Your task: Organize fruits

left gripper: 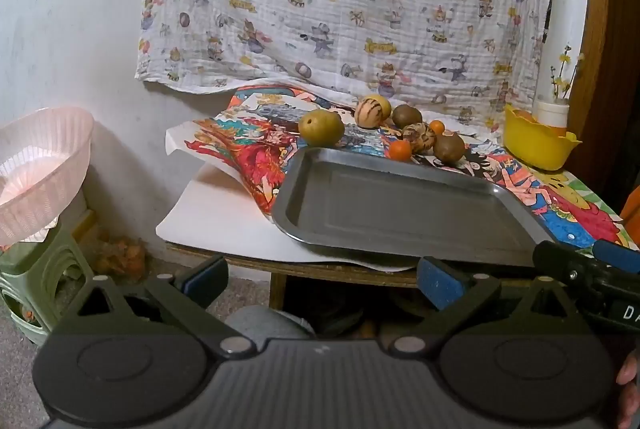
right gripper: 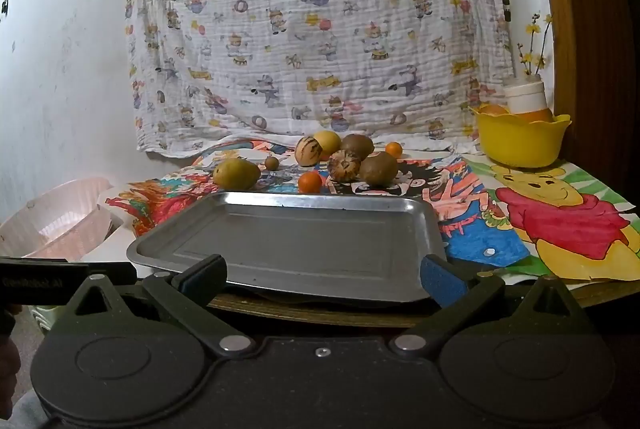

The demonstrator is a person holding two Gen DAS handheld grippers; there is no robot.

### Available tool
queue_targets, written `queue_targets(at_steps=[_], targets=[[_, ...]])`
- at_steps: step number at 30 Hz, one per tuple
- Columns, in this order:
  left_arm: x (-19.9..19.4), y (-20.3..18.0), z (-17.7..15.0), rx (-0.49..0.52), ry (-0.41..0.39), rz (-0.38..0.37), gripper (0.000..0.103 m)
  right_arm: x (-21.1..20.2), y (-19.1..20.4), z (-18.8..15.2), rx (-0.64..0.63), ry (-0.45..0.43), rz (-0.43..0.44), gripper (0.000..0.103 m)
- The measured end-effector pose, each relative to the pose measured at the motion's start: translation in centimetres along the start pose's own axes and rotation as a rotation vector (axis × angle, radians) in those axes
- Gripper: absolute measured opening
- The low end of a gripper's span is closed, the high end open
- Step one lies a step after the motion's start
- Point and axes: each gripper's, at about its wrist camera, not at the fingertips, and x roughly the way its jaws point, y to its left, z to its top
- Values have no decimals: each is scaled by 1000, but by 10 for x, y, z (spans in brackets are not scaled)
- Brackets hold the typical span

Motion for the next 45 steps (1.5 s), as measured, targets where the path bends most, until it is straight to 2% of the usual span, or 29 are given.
queue_targets(at_steps=[45], targets=[[3, -2, -4, -16, 18, -9, 102, 1, 1, -1, 6, 10, 3, 103]])
